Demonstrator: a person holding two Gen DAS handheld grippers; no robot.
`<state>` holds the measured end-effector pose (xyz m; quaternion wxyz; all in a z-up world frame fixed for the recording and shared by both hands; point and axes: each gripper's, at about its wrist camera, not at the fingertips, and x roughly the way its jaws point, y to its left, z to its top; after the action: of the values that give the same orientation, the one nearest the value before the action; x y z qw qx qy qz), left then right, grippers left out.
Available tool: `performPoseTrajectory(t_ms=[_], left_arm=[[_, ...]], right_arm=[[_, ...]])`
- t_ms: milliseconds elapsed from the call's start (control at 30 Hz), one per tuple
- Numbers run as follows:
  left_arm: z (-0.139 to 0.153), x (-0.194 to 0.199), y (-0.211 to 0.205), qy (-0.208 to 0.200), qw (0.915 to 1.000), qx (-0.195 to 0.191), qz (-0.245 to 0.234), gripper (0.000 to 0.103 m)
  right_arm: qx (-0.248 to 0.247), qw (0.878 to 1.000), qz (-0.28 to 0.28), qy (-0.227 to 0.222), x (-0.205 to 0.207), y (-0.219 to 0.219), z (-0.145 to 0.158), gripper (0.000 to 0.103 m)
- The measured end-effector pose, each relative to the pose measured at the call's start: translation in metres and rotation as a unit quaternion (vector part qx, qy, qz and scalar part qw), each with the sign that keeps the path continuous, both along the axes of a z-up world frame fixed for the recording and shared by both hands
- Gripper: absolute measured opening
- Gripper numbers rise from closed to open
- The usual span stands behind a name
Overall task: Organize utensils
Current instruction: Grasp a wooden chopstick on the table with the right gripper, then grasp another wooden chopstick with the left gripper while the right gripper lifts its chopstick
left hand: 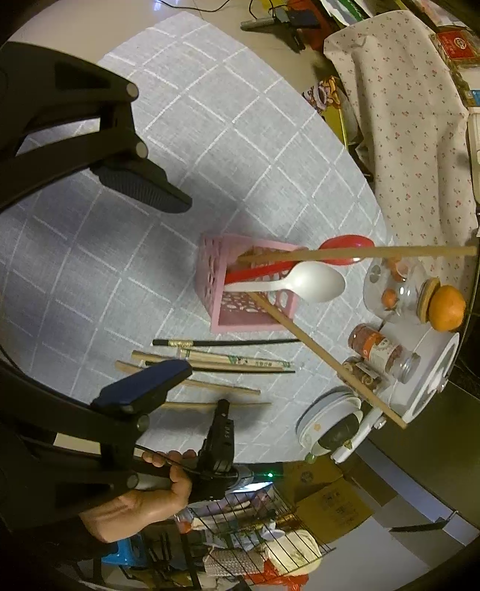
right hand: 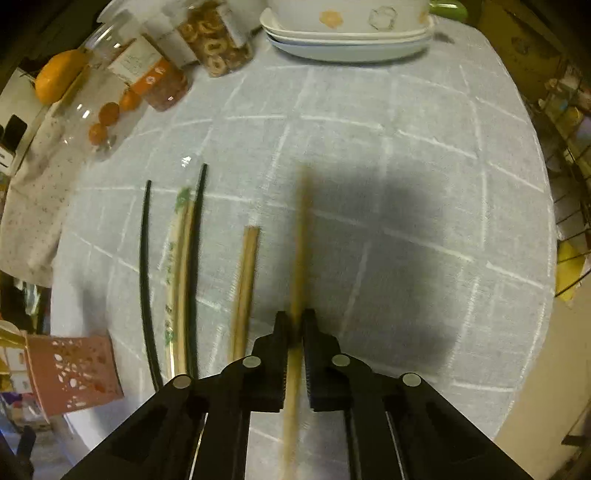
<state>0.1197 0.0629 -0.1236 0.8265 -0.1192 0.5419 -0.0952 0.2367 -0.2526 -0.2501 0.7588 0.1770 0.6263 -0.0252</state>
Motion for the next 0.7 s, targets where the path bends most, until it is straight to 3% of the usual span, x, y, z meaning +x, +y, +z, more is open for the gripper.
performPoseTrajectory(t_ms=[200, 467, 600, 700], left_arm=[[0.012, -0.005, -0.024, -0.018, 0.9991, -0.017, -0.036, 0.082], [0.012, -0.016, -0.080, -0.024, 0.9955, 0.008, -0.091, 0.081], [0.007, -0.019, -0.118, -0.030, 0.9894, 0.040, -0.137, 0.074], [-0.006, -0.007, -0.143, -0.018, 0.9849, 0.053, -0.163, 0.053]], right_arm=[[0.021, 0.999, 0.016, -0.019, -0.026, -0.020, 0.025, 0.007], [0.049, 0.997, 0.041, -0.045, -0.071, -0.045, 0.062, 0.007], [0.066, 0.995, 0.037, -0.058, -0.080, -0.057, 0.073, 0.007], [0.072, 0.995, 0.036, -0.063, -0.085, -0.064, 0.077, 0.007]])
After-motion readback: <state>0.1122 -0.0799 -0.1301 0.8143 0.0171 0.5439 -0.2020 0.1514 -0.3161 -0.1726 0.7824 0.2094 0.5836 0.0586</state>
